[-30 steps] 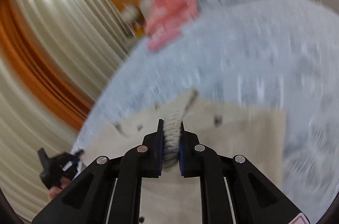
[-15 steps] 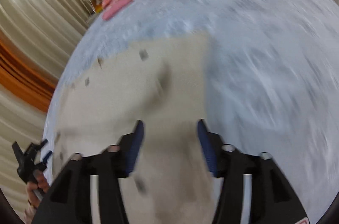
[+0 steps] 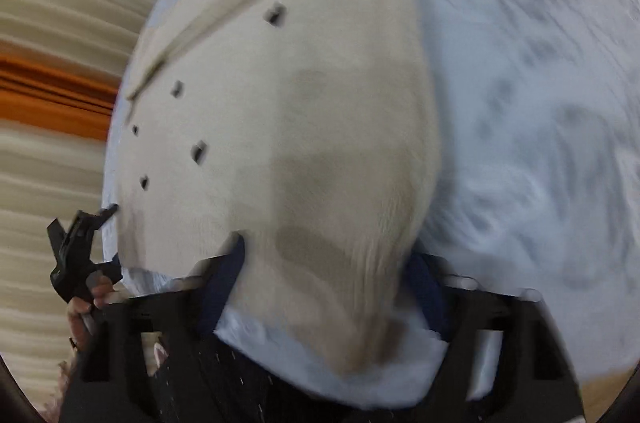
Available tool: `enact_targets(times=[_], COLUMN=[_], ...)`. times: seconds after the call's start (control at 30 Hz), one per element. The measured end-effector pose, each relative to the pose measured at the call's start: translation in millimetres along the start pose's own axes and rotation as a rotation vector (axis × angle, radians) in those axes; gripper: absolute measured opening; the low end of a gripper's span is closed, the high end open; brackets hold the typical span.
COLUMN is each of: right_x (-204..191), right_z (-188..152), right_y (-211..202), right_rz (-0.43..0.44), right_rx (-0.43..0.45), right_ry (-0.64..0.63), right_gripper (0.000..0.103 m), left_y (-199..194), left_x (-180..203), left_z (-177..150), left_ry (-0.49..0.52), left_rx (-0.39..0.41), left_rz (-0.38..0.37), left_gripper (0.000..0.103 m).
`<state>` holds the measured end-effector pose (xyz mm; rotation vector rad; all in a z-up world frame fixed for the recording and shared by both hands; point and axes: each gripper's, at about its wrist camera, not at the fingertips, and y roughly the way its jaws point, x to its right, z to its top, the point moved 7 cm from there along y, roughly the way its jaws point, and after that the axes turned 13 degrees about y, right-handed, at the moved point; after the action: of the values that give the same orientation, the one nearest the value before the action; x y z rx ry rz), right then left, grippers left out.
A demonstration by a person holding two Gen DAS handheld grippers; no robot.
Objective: Fold small clothes
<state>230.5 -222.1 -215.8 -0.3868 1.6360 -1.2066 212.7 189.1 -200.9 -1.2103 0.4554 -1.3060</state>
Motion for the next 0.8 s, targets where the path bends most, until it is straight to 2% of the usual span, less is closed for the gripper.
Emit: enact_targets(times=[0.03,0.07,0.1,0.13,0.17,0.27,0.3,0.4,0.53,0.63,0.8], right_x=[2.0,6.7,4.0,-0.2,-8.8,-11.8,-6.0,15.6,45.8,84.7,117.4], right_z=[3.0,5.3,15.7,22.6,31.6,35.2,32.6,12.5,-33.7,-79.0,-120.7], right_y=[3.7,-5.6,-21.3,-38.7,-70.5,-135.8,-162.8,-200.2,-211.4,-205.3,-184.2], right_rz=[0.021,0.067,0.099,0.120,0.150,0.152,0.149,0.115,0.083,0.038,0.042], right_rx=[-0.032,-0.025,0.018,0.061,0.124,0.225,0.253,0.281,0.273,0.204,0.109], right_ry=[0.035,0.102,0.121,0.110,0.076,-0.003,-0.028,-0.057,-0.024,0.018,0.083], right_gripper=[0.010,0.009,0.009,0.008,0.008,0.008,0.007,0.008,0.008,0.008,0.010], left_y=[-1.0,-2.0,-3.2,-15.3,-27.9,-75.3,-87.4,-117.0,-137.9,-142.0,-148.7], left_x=[0.7,3.2,3.5,3.5,7.3,30.8,38.0,54.0,47.7,38.9,22.9], left_z=[2.8,4.6,5.1,8.0,10.8,14.2,10.2,-19.1,-76.5,-132.9,-190.4], left_ry=[-0.004,-0.024,-0.074,-0.146,-0.156,-0.069,-0.051,-0.020,-0.045,-0.054,-0.075], left_rx=[-0.015,-0.037,-0.072,-0.062,-0.035,0.027,0.029,0.014,-0.036,-0.125,-0.201], left_rz=[0.032,-0.003,-0.056,-0.096,-0.122,-0.175,-0.202,-0.250,-0.288,-0.274,-0.266], left_gripper=[0.042,0.008,0.008,0.008,0.008,0.007,0.007,0.007,0.007,0.007,0.007])
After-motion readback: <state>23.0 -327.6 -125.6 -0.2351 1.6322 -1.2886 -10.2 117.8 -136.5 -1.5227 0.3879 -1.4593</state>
